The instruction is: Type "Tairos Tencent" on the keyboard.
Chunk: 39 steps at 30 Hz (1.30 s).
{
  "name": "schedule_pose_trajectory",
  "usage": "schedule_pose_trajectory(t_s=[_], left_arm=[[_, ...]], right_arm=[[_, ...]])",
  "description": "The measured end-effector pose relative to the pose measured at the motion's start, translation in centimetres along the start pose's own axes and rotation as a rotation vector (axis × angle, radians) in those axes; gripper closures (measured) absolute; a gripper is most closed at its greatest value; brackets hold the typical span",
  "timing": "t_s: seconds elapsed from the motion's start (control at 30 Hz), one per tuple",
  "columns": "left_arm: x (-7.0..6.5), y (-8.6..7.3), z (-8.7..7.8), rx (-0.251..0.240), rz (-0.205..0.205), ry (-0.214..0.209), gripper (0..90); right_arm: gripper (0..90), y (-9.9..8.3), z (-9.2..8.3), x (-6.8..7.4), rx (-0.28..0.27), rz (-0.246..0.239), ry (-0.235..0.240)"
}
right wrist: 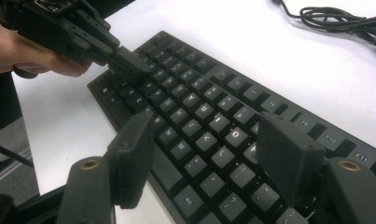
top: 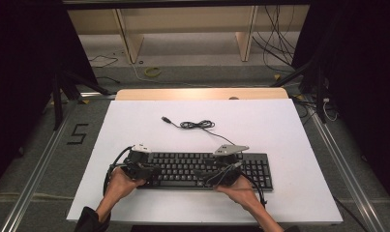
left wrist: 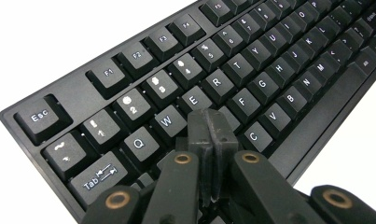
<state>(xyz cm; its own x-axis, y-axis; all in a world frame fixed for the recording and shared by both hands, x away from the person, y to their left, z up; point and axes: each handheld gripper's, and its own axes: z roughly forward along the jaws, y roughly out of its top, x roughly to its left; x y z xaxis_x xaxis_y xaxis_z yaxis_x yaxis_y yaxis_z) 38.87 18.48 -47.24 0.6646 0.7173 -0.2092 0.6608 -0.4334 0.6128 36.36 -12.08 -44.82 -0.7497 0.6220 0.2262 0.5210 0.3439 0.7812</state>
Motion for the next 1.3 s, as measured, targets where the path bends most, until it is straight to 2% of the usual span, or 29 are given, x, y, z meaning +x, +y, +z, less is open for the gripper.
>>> schedule_pose_trajectory(t_s=[0.17, 0.33, 0.63, 0.97, 1.13, 1.3], left_arm=[[0.0, 0.1, -0.2, -0.028, 0.0, 0.006, 88.9], [0.0, 0.2, -0.9, -0.072, -0.022, -0.013, 82.2], [0.0, 0.2, -1.6, -0.109, -0.036, -0.051, 67.0], [-0.3, 0.1, -2.3, -0.166, -0.063, -0.078, 45.2], [-0.3, 0.0, -2.6, -0.2, -0.072, -0.077, 38.4], [-0.3, -0.3, -2.8, -0.214, -0.08, -0.08, 34.9]], right_arm=[[38.1, 0.0, 0.0, 0.0, 0.0, 0.0, 0.001], [38.1, 0.1, -0.1, -0.1, -0.006, 0.004, -0.001], [38.0, 0.1, -0.1, 0.0, -0.006, 0.004, 0.0], [38.1, 0.1, -0.1, 0.0, -0.006, 0.005, 0.0], [38.2, 0.1, 0.0, 0.1, -0.003, 0.003, 0.002], [39.1, 0.2, 0.1, 0.3, -0.003, 0.002, 0.008]])
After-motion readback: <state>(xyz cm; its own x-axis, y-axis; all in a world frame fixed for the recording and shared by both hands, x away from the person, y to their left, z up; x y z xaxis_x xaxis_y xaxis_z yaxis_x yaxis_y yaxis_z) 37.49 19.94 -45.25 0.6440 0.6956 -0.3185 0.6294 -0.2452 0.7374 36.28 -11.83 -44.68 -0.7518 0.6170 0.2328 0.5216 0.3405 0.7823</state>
